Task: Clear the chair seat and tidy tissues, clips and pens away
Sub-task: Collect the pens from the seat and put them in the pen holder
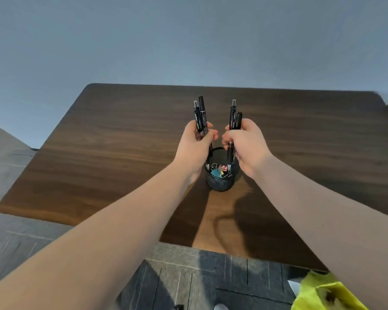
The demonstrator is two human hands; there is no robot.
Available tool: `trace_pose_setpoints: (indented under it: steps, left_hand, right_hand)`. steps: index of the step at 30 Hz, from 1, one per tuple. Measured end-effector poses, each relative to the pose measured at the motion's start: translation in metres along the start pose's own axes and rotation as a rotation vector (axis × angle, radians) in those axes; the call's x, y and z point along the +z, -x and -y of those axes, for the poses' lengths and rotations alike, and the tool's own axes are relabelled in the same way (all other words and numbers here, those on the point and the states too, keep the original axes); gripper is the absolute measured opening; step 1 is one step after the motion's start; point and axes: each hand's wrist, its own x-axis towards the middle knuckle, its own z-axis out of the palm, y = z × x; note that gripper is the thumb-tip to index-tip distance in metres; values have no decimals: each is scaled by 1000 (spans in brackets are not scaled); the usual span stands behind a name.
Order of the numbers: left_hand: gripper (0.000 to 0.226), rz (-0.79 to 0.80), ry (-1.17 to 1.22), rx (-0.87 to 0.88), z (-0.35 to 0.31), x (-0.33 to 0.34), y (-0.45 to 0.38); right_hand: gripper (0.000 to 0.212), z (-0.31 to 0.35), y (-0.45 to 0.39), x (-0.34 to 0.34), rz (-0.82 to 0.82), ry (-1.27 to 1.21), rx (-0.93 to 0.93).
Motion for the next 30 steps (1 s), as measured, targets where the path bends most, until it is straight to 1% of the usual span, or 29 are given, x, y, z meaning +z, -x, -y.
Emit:
trace_pose_setpoints:
  steps: [3, 8, 12, 15, 19, 21, 22, 27, 30]
  left_hand:
    - [17, 27, 4, -9, 6, 11, -14]
    - [15, 34, -22, -73, 17, 22, -24]
    - [16, 24, -84, -101, 29, 27, -27]
    - [13, 6, -147, -75, 35, 28, -28]
    - [10, 4, -235, -67, 36, 27, -27]
    - [17, 13, -266, -63, 35, 26, -23]
    - [22, 21, -276, -61, 34, 25, -21]
    - [45, 56, -366, -29, 27, 18, -14]
    - [57, 68, -494, 19, 20, 14, -8]
  right_hand:
    - [27, -2, -14, -2, -40, -49, -15]
    - [27, -14, -29, -4, -35, -56, 25]
    - [23, -26, -32, -6, -56, 27, 32]
    - [22, -32, -32, -7, -53, 51, 18]
    - [16, -36, -28, -5, -46, 200, -77]
    - [14, -37, -25, -4, -47, 278, -132]
    - [17, -37, -23, -4, -46, 312, -150]
    - [38, -37, -15, -5, -41, 408, -198]
    - [49, -37, -10, -9, -65, 500, -258]
